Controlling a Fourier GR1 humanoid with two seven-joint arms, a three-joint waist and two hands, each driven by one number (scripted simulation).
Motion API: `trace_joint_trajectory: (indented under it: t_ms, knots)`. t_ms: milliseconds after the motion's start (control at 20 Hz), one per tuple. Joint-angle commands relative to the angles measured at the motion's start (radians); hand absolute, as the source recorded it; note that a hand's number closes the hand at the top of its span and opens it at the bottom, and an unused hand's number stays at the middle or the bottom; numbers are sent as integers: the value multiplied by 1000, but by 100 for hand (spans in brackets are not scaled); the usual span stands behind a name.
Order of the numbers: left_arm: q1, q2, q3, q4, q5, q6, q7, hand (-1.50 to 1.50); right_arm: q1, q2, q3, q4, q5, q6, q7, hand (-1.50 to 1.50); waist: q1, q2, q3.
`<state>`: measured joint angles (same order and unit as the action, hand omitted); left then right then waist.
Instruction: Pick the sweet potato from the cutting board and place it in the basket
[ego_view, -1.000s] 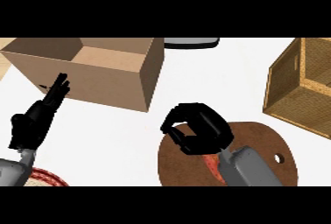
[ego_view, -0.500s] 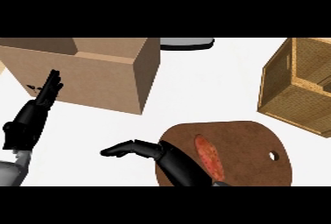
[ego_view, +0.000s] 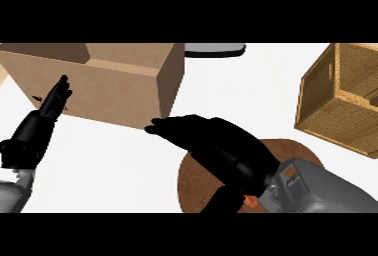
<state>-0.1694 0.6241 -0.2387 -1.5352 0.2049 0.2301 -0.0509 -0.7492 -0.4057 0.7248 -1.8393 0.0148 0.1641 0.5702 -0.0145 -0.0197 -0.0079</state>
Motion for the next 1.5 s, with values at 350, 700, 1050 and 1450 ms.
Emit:
trace_joint_trajectory:
  t_ms: [350, 700, 1050, 1450]
  knots:
    - [-53, -11, 12, -18, 0, -34, 17, 0, -309, -190, -86, 86, -433, 592, 271, -150, 19, 17, 6]
    - [-65, -52, 40, 60, -26, -58, -22, 0, -304, -166, -46, 102, -470, 645, 371, -150, 10, 17, 7]
    - [-29, -71, 57, 7, -59, -67, -13, 0, -231, -85, -9, 164, -320, 663, 303, -150, 24, 19, 7]
    - [-83, -122, 61, 88, -91, -88, -19, 0, -108, -43, 98, 225, -81, 711, 190, -150, 17, 24, 8]
